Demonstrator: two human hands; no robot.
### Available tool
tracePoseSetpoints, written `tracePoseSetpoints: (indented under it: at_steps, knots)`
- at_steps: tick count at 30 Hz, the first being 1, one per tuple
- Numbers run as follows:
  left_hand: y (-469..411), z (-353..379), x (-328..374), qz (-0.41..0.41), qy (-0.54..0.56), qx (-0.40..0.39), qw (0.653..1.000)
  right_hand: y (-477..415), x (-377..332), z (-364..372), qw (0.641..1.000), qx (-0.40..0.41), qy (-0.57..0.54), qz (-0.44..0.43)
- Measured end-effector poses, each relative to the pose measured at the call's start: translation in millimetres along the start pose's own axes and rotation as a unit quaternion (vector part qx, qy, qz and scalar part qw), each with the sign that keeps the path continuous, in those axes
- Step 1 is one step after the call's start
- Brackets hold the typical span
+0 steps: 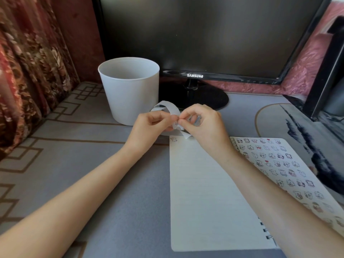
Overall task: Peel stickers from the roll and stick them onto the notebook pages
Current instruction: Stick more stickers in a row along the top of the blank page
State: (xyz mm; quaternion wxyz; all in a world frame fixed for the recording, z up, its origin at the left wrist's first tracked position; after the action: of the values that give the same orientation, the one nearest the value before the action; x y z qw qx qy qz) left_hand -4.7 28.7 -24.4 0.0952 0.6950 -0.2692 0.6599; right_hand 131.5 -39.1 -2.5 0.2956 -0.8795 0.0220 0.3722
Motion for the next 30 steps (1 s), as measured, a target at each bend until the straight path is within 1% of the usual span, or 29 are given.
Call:
tracePoseSetpoints:
  at_steps: [3,8,10,12,14,16,18,19,22,24,26,30]
  knots:
    - [0.2,1.6,-0.8,-0.01,0.012,0.007,1.0,-0.5,0.9,0.7,1.0,-0.01,0.026,-0.01]
    - [-1.5,0.8,-3.4,-0.017,0.026,0.017,0.999,0.5,-1.5,1.1,0.995,-0.017,0.072,-0.072]
    - [-1.7,0.2,-3.8,-0.019,0.038,0.017,0.999,1.3,-2.7,0.5,0.994,-0.022,0.067,-0.087]
    - [-2.1,-0.2,-4.7,-0.016,0.042,0.019,0.999,2.6,-5.3,-0.6,0.995,-0.034,0.038,-0.085]
    - [-2.3,-0.5,-5.8,-0.013,0.038,0.023,0.999,3.5,-7.7,-3.4,0.997,-0.053,-0.028,-0.04]
    - [-2.7,-0.8,-6.6,-0.012,0.032,0.026,0.999,3.7,-9.3,-7.0,0.993,-0.064,-0.1,0.028]
    - [-3.5,-1.5,-7.2,-0.015,0.029,0.028,0.999,3.5,-10.3,-10.1,0.978,-0.089,-0.163,0.093]
    - [-3.8,-2.1,-7.6,-0.017,0.029,0.029,0.999,4.1,-10.8,-10.8,0.969,-0.114,-0.179,0.123]
    - [-5.0,-3.2,-8.9,-0.017,0.027,0.031,0.999,10.3,-9.1,-8.5,0.947,-0.209,-0.14,0.199]
    - [-4.8,-2.6,-9.3,-0.019,0.026,0.032,0.999,14.1,-7.8,-5.8,0.936,-0.241,-0.118,0.226]
    - [-4.7,-1.3,-9.6,-0.023,0.031,0.028,0.999,14.9,-5.6,-4.2,0.936,-0.234,-0.11,0.238]
    - [-4.7,0.2,-10.2,-0.03,0.049,0.018,0.998,12.0,2.4,-5.0,0.942,-0.191,-0.102,0.257]
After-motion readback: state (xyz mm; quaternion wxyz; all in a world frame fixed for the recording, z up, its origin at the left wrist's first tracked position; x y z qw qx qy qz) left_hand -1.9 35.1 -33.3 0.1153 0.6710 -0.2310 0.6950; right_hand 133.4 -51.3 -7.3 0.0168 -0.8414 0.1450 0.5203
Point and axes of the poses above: each hand's wrist, its own y-axis away from the middle knuckle, its own z-axis out of the palm, x = y × z, the point moved 3 cm from there along -y, towards the middle knuckle, and after that the axes turned 1 degree about -y, right-handed, at the moved point
